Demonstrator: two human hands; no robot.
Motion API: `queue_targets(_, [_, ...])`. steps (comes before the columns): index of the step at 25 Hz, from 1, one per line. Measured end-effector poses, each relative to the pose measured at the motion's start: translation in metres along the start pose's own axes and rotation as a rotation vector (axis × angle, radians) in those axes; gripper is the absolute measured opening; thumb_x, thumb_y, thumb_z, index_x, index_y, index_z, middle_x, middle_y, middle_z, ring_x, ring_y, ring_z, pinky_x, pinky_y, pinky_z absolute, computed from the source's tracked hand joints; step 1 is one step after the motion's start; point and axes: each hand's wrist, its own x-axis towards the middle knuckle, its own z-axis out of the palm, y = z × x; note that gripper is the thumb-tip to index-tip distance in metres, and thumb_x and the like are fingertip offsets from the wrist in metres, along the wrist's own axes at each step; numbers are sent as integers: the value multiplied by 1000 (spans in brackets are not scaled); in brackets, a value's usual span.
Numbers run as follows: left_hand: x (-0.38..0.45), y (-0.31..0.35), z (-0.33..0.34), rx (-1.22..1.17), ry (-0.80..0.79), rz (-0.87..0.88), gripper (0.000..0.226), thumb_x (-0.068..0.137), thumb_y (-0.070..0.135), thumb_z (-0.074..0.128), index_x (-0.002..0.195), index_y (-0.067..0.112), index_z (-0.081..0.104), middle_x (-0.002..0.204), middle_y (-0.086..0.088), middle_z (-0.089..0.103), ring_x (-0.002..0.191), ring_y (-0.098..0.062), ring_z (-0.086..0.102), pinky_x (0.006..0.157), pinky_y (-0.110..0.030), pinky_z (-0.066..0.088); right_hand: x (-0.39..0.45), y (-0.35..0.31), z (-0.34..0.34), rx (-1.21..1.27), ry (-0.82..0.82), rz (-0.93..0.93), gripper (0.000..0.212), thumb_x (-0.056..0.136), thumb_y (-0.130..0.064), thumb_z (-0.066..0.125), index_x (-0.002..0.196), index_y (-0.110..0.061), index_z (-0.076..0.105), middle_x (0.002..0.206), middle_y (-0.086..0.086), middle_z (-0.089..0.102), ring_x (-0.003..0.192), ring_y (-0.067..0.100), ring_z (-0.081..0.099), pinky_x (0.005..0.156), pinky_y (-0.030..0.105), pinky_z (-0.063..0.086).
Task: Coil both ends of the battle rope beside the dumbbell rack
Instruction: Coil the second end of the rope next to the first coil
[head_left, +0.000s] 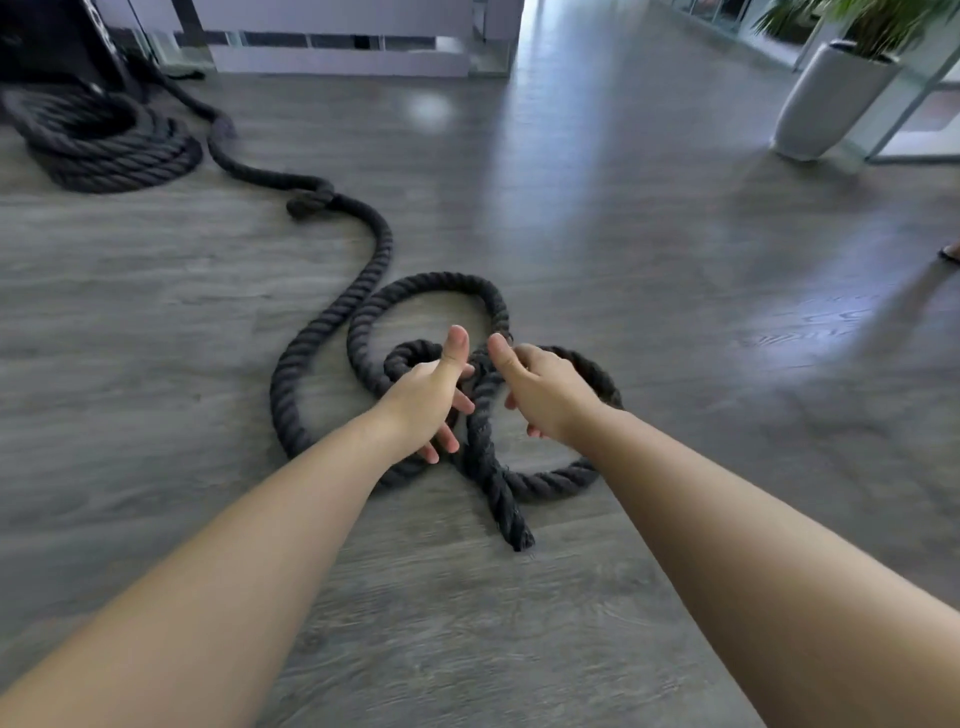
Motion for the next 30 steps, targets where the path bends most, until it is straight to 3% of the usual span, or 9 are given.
queue_targets(6, [42,-61,42,-42,34,-26,111,60,93,9,133,24,56,108,-7,69,62,-31,69,43,-31,49,37,84,61,63,18,46,79,87,-82,21,115,-19,59,96,4,72,64,27,69,74,47,60])
queue_targets(9, [49,-96,58,-36,43,-55,114,59,92,8,134,22,56,107,-7,69,64,-31,69,45,-32,50,52,119,100,-86,22,74,78,89,-78,36,136,-18,52,130,7,64,108,27,64,94,44,51])
queue_targets(11, [50,-123,68,-12,49,-86,114,59,92,7,134,21,56,106,-6,69,64,-30,70,46,-32,50,58,141,129,-257,-45,107,72,92,-66,51,142,-14,47,137,8,58,122,29,57,98,41,48])
queue_targets(15, [50,-173,84,49,44,-163,113,59,91,7,132,21,57,107,-6,68,64,-28,68,49,-33,51,63,172,178,-472,-174,199,61,91,-51,65,133,-10,47,136,11,52,124,33,50,97,44,47])
queue_targets(19, [60,-204,94,123,26,-217,89,78,83,9,117,23,60,104,-6,67,71,-26,65,56,-33,50,66,187,202,-452,-123,147,55,92,-33,69,132,-9,42,136,12,46,126,35,49,95,43,44])
queue_targets(22, [72,-220,104,393,48,-127,69,92,74,23,107,18,62,105,-2,67,96,-25,62,79,-37,48,64,198,204,-484,-139,50,50,89,-21,68,128,-11,38,135,10,48,124,34,47,88,41,41])
queue_targets(25, [92,-217,114,631,120,-4,49,100,51,45,137,19,50,135,-2,53,124,-24,50,100,-42,43,58,206,193,-580,-217,-107,52,86,-16,67,127,-13,36,132,7,50,121,31,47,87,39,41])
queue_targets(27, [105,-207,126,554,187,-21,62,94,50,60,141,14,43,142,-7,44,129,-28,47,103,-42,41,47,208,189,-633,-268,-216,59,85,-15,68,134,-14,35,131,5,51,120,29,48,89,38,43])
queue_targets(30, [114,-205,142,146,448,-232,83,75,48,82,134,9,38,139,-14,38,120,-34,52,96,-40,43,15,211,204,-701,-322,-395,58,85,-17,67,134,-13,38,129,6,51,117,29,49,89,40,45])
